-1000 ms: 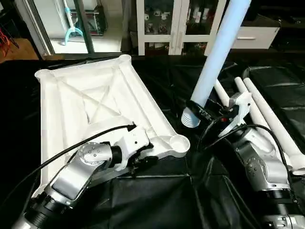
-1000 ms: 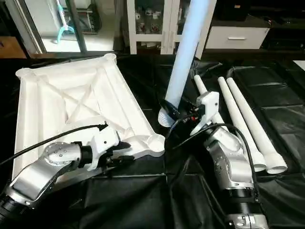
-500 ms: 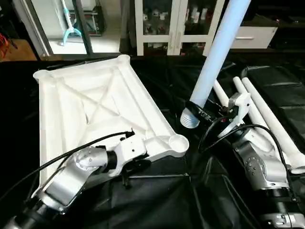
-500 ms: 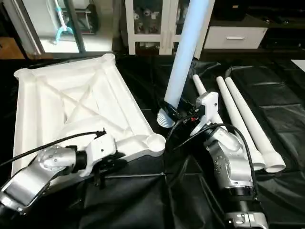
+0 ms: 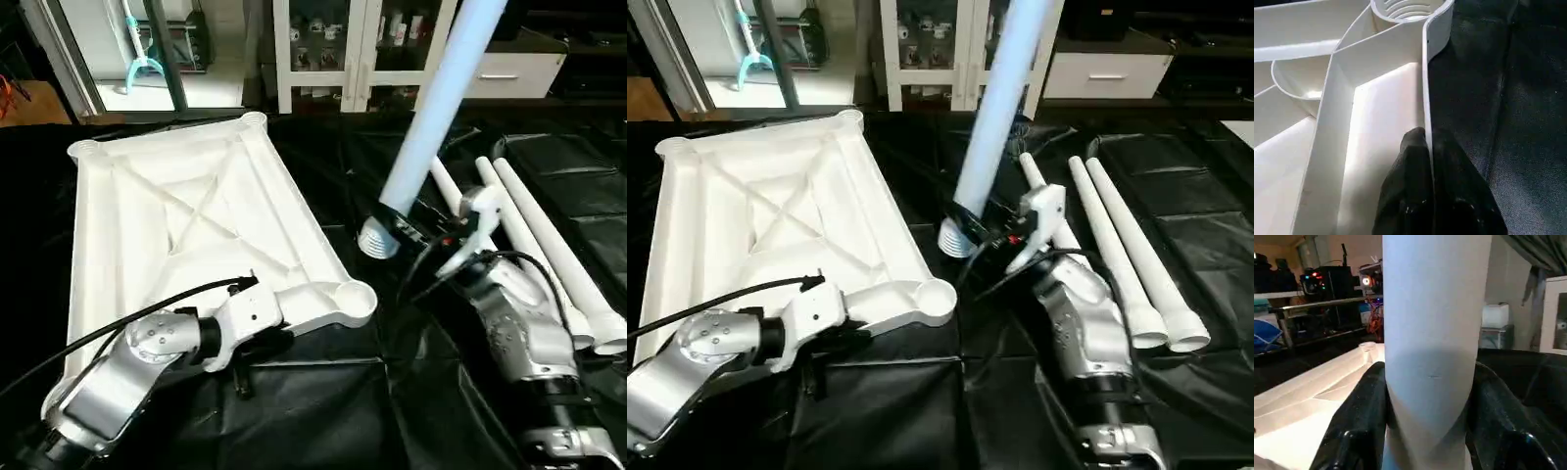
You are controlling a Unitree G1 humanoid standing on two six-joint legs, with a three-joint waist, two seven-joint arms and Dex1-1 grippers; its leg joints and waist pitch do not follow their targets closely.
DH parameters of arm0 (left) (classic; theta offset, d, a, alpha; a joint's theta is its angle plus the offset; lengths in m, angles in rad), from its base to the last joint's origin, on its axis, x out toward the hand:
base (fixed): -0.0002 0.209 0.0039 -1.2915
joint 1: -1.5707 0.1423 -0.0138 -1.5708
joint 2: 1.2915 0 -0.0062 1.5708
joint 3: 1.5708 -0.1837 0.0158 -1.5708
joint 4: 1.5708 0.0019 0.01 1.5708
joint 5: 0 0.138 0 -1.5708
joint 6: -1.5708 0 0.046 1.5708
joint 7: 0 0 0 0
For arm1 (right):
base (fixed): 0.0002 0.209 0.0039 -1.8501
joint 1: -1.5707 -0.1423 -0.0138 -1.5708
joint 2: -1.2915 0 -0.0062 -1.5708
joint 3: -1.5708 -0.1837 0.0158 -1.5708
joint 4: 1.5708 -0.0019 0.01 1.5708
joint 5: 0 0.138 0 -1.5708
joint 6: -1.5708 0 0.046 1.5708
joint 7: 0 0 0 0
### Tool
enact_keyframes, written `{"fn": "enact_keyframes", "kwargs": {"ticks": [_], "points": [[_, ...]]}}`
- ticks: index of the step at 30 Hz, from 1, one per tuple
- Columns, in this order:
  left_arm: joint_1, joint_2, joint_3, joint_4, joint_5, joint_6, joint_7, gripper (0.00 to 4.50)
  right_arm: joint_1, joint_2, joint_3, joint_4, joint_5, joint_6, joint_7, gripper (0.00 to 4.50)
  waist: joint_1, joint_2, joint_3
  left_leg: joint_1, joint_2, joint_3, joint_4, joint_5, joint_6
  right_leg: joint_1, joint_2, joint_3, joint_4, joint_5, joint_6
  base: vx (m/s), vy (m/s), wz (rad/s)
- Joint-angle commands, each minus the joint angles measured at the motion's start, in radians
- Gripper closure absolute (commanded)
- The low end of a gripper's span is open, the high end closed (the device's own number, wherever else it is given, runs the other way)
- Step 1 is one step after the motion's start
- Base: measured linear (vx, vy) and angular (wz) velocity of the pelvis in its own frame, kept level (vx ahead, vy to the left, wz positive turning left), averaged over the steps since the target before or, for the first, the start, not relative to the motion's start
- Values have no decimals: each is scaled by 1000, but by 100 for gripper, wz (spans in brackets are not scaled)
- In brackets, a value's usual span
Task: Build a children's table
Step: Insert table leg to table base
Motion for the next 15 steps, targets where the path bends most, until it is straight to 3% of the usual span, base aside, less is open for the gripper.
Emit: {"fn": "enact_keyframes", "kwargs": {"ticks": [1, 5, 6, 7, 8, 9, 11, 13, 15], "points": [[27, 36, 10, 52, 43, 48, 15, 447, -16, 6, 9, 1, 43, 32, 38, 264, 0, -9, -52, 21, 109, -50, -105, -203, 32, 22, -91, 44, -76, -132, -251, 0, 0, 0], [55, 63, 22, 46, 48, 80, 23, 447, -17, 17, 36, 38, 16, 21, 60, 264, -8, -10, -51, 19, 108, -50, -105, -201, 36, 19, -90, 43, -75, -135, -255, 0, 0, 0], [67, 70, 29, 41, 45, 86, 29, 447, -19, 26, 45, 54, 2, 3, 66, 264, -13, -16, -49, 19, 109, -50, -106, -225, 29, 18, -91, 44, -78, -164, -255, 0, 0, 0], [68, 70, 29, 41, 45, 87, 29, 447, -19, 27, 45, 55, 0, 1, 66, 264, -15, -13, -48, 17, 109, -53, -108, -246, 19, 19, -92, 44, -79, -198, -250, 0, 0, 0], [73, 61, 36, 30, 35, 84, 33, 447, -19, 36, 53, 65, -14, -18, 66, 264, -18, -20, -49, 15, 109, -53, -109, -248, 17, 20, -92, 43, -80, -206, -246, 0, 0, 0], [74, 54, 40, 25, 29, 81, 35, 447, -20, 40, 56, 69, -18, -24, 65, 264, -19, -17, -47, 14, 109, -55, -110, -257, 9, 18, -93, 43, -79, -225, -240, 0, 0, 0], [65, 7, 47, 10, 11, 50, 52, 447, -22, 45, 58, 70, -20, -25, 65, 264, -22, -21, -46, 18, 109, -55, -110, -277, 1, 14, -92, 45, -82, -242, -234, 0, 0, 0], [58, -25, 53, -6, -13, 44, 58, 403, -25, 46, 59, 70, -19, -25, 66, 264, -17, -19, -46, 24, 111, -51, -110, -279, -4, 9, -92, 48, -85, -229, -235, 0, 0, 0], [50, -51, 66, -31, -48, 53, 56, 389, -31, 45, 56, 74, -16, -26, 69, 264, -14, -19, -47, 24, 111, -50, -112, -277, -7, 9, -89, 47, -83, -221, -232, 0, 0, 0]]}}
